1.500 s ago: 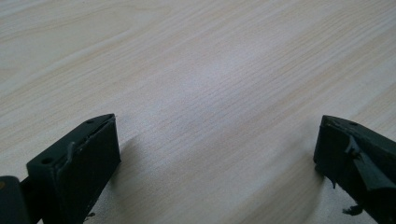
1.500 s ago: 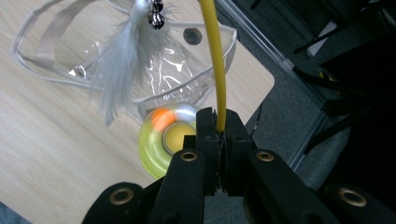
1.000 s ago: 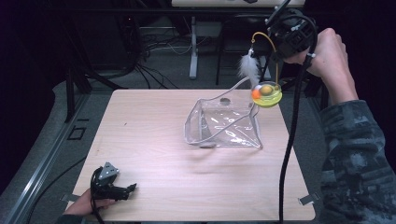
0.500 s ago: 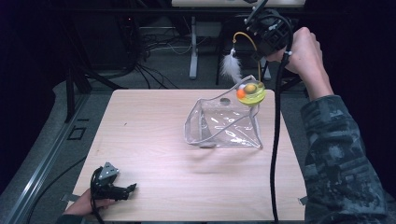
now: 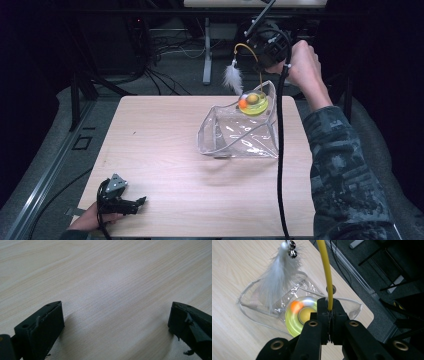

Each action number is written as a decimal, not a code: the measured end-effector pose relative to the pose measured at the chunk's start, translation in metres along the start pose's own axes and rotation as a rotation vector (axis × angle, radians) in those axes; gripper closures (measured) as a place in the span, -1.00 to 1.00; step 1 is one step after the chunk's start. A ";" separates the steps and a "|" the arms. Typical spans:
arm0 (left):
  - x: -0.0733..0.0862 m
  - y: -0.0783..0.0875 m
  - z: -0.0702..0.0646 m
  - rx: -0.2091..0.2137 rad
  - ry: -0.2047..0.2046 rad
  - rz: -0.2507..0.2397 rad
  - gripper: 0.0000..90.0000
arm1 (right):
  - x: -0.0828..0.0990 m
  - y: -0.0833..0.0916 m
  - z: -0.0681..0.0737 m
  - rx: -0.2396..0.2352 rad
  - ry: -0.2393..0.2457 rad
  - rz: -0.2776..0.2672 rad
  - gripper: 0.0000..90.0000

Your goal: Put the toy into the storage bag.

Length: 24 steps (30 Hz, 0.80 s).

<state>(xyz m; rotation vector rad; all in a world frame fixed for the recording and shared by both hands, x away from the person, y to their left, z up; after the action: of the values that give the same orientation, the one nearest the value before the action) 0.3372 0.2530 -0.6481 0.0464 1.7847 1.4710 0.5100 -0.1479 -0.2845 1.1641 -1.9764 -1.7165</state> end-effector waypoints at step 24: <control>0.000 0.000 0.000 0.001 0.002 0.000 -1.00 | 0.010 -0.065 0.015 -0.065 -0.003 0.039 0.96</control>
<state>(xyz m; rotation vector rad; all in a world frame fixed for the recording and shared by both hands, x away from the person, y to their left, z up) 0.3371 0.2529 -0.6481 0.0451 1.7866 1.4707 0.5189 -0.1429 -0.3514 1.0952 -1.9171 -1.7505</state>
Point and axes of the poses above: each handheld gripper's, and its own axes: y roughly backward along the jaws, x roughly out of its underside, z roughly to its left, the point moved 8 cm from there along -y, roughly forward along the jaws, and after that the axes turned 12 degrees about z, right-handed, at the moved point
